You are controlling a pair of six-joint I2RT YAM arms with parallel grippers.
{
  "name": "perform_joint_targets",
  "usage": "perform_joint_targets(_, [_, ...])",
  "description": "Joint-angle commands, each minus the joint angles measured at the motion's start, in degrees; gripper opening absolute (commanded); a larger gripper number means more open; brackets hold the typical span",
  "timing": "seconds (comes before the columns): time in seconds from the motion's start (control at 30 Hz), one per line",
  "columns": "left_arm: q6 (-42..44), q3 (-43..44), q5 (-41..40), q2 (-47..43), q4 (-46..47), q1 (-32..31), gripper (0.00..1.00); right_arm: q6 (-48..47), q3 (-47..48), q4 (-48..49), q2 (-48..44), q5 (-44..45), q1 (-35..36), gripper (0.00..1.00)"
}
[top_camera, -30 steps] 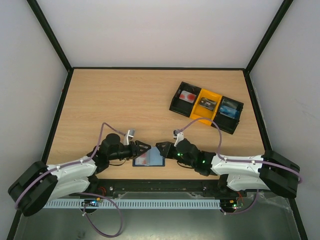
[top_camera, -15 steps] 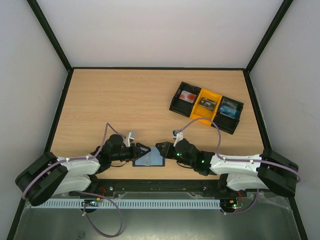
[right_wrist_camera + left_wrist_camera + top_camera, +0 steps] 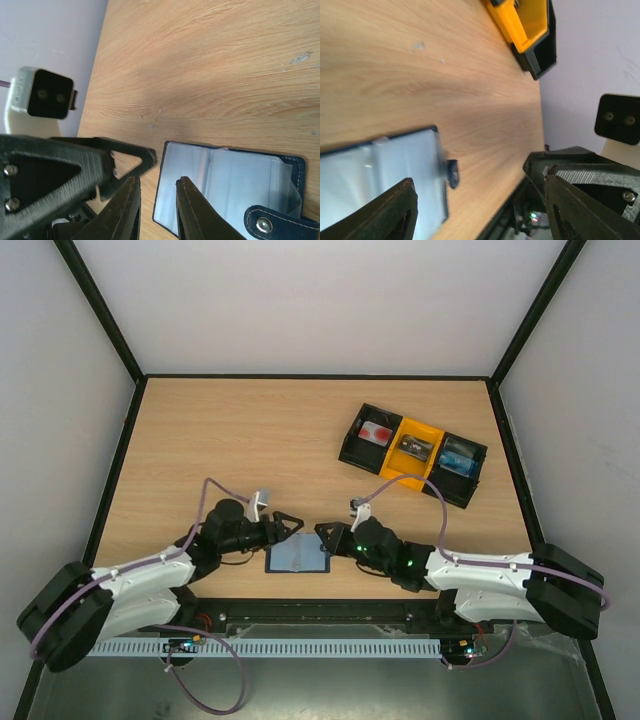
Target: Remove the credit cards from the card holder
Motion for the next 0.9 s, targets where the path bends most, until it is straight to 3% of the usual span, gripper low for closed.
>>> perform_joint_targets(0.0, [6.20, 0.87, -1.36, -5.73, -14.86, 4.54, 0.73, 0.93, 0.09, -0.33, 2.50, 0.71, 0.38, 0.21])
perform_joint_targets(0.2, [8.91, -0.70, 1.91, -11.85, -22.91, 9.58, 0.77, 1.74, 5.66, 1.24, 13.76, -4.56, 0.81, 0.21])
perform_joint_targets(0.43, [5.91, -5.38, 6.31, -12.35, -20.05, 12.93, 0.64, 2.35, 11.78, 3.30, 23.73, -6.96, 3.73, 0.22])
perform_joint_targets(0.87, [3.84, -8.26, 8.92, -8.49, -12.14, 13.83, 0.59, 3.19, 12.60, 2.32, 31.23, -5.67, 3.98, 0.21])
